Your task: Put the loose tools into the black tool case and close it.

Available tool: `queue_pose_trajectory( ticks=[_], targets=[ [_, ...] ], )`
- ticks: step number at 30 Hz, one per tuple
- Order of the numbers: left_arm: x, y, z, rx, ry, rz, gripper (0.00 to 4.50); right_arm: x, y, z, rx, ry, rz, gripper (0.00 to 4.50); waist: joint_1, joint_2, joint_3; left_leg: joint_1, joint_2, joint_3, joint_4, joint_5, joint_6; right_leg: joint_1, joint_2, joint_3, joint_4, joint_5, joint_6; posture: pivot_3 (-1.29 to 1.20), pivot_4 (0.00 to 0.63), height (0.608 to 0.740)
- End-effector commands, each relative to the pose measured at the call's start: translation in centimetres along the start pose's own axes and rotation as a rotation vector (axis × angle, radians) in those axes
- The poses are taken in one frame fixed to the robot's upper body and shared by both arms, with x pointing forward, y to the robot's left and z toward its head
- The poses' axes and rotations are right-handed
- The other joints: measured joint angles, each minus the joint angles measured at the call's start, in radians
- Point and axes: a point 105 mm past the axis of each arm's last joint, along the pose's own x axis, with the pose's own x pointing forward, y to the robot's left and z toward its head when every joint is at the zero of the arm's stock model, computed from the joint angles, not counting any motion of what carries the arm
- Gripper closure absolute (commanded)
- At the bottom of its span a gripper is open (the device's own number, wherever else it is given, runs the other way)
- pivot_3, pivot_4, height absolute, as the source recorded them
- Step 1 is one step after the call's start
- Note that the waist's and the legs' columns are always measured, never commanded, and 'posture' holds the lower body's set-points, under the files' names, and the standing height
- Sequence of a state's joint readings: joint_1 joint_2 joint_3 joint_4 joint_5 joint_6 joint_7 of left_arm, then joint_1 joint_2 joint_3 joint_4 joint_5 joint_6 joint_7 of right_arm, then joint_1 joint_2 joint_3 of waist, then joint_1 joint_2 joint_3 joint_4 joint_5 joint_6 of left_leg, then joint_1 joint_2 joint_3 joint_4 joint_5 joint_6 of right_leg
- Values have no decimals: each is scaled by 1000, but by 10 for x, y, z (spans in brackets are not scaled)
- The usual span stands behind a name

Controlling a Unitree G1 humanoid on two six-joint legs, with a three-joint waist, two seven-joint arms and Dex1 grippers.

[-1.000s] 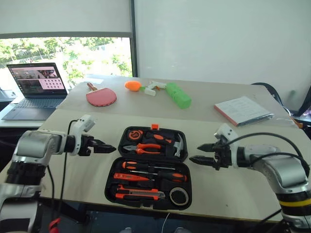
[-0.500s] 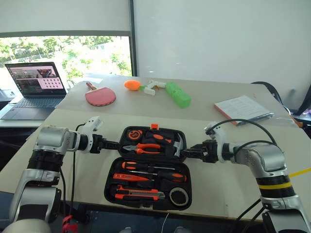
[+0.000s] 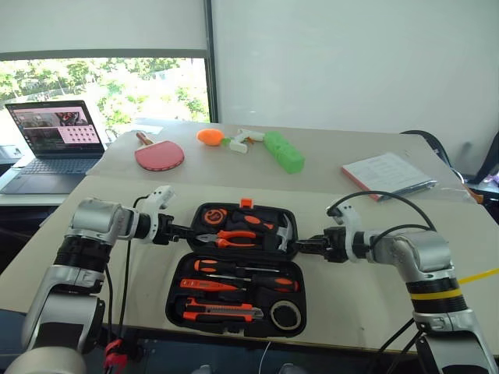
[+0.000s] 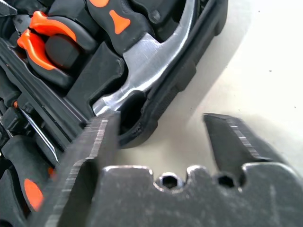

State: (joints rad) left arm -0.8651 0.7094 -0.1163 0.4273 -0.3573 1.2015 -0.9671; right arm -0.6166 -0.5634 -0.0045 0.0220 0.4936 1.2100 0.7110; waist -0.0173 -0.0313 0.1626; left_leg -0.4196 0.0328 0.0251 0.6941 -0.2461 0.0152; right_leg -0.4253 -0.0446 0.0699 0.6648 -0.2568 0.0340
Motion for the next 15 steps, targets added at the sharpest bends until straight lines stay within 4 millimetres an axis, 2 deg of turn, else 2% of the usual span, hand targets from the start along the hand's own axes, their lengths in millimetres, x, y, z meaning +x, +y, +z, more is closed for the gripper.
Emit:
queue_pose_trajectory(
  ticks=[1,6,11,15],
  targets=[
    [-3,-1,6,20,-18,10,4500,1,6,11,-20,-23,17,2785,0,0,0,0,0,0,0,0,0,0,0,0,0,0,0,0,150,740],
    [-4,-2,8,13,-33,-2,4500,6,11,9,-28,-12,35,4379,-2,0,0,3,0,0,0,0,0,2,0,0,1,0,0,0,150,740],
    [-2,-7,10,9,-45,-26,4500,6,13,11,-29,-23,42,4477,-3,0,0,3,0,0,0,0,-1,3,0,0,0,0,0,0,150,740],
    [1,-16,13,19,-79,-73,4500,2,18,19,-43,-77,71,4477,-2,0,0,3,0,0,0,1,-1,3,0,0,0,1,0,0,150,740]
  ],
)
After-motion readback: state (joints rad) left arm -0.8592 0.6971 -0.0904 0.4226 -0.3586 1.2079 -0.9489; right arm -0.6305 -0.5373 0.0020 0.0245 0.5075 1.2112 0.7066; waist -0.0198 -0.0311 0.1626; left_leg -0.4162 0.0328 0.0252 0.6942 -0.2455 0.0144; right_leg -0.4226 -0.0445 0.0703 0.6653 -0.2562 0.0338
